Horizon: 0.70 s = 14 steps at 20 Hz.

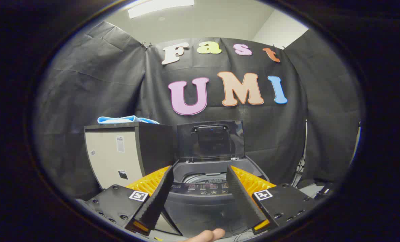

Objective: Put the clothes into the washing machine and then close the washing machine lid.

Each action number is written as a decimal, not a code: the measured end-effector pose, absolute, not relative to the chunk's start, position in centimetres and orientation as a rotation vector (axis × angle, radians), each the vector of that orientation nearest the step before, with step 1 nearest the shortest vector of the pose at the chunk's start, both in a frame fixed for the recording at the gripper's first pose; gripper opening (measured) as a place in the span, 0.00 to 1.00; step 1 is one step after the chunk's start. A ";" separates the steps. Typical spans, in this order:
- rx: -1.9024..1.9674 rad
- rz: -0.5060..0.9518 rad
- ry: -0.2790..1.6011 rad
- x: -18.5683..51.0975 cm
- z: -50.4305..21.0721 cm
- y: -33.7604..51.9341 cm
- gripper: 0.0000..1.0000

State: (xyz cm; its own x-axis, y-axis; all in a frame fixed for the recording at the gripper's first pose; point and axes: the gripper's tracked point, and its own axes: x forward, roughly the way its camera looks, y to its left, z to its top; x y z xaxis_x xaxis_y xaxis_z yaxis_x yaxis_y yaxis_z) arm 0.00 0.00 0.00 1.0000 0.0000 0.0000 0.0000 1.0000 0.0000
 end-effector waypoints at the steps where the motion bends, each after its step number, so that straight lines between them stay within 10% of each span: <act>1: -0.002 0.002 0.000 0.1 -0.3 0.1 0.98; 14: -0.010 -0.007 0.018 0.1 -0.8 0.3 0.98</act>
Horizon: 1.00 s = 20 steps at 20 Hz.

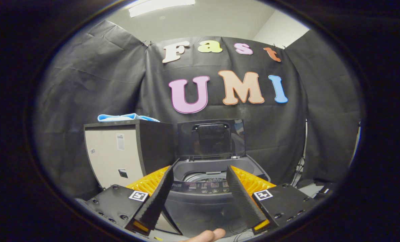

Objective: Put the clothes into the washing machine and then close the washing machine lid.

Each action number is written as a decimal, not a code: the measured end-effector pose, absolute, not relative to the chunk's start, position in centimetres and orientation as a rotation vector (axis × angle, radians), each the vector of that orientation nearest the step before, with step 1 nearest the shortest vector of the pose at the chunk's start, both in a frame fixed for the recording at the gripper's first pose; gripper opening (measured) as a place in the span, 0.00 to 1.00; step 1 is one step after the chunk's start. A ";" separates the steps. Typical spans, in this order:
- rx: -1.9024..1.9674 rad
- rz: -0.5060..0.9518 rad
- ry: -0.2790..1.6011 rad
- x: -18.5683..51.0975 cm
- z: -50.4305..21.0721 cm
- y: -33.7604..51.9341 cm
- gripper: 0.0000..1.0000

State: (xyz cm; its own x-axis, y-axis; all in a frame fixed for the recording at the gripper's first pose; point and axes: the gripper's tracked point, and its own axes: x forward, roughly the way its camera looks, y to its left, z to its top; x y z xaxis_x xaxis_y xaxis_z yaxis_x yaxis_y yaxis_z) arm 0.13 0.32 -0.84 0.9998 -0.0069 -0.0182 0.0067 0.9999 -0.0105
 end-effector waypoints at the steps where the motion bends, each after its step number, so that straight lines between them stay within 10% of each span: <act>1: -0.010 -0.006 0.019 0.1 -1.1 0.4 0.98; 20: -0.006 -0.017 0.031 -0.2 -1.8 0.1 0.98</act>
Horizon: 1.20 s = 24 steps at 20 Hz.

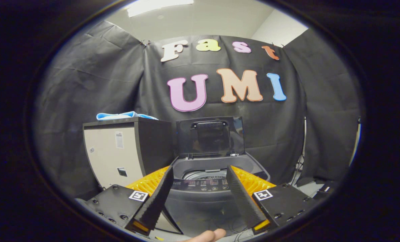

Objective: Put the clothes into the washing machine and then close the washing machine lid.

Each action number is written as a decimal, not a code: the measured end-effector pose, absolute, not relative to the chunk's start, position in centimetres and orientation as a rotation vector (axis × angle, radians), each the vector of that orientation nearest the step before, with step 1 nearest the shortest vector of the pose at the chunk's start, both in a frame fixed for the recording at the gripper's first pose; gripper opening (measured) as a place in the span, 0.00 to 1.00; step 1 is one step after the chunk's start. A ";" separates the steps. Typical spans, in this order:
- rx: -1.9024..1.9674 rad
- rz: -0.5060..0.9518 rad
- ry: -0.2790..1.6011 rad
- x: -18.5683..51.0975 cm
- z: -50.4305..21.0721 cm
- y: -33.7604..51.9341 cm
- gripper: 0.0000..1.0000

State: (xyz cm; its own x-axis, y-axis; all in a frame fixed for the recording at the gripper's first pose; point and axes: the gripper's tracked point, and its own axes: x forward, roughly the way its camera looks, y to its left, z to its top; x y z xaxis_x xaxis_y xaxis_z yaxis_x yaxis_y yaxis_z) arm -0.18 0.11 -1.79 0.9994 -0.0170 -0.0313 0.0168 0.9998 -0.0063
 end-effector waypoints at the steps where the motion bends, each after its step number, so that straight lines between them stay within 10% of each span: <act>1: -0.007 -0.018 0.034 -0.2 -1.8 0.0 0.98; 24: -0.002 0.004 0.075 2.3 1.2 5.6 0.98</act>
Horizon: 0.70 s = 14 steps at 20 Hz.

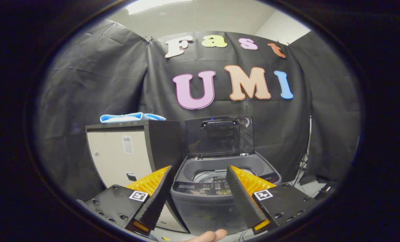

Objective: Put the clothes into the washing machine and then close the washing machine lid.

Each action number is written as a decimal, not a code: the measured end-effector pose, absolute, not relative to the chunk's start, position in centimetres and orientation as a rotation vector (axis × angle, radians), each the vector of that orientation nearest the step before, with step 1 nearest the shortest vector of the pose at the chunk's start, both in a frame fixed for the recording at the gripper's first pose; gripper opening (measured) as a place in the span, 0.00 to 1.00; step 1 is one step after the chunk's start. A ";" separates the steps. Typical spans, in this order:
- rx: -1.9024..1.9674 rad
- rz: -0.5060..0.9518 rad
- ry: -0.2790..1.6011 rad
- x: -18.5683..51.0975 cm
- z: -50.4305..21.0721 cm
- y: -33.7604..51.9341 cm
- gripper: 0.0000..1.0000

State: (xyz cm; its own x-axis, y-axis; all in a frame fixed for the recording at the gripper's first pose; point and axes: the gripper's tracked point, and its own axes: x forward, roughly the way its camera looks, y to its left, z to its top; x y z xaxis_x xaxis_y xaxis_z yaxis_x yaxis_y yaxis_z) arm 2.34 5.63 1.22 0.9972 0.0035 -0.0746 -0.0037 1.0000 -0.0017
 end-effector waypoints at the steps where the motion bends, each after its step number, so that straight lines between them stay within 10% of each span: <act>1: -0.003 -0.004 0.075 3.1 2.1 6.4 0.98; 14: -0.099 0.119 0.136 17.2 13.3 25.9 0.99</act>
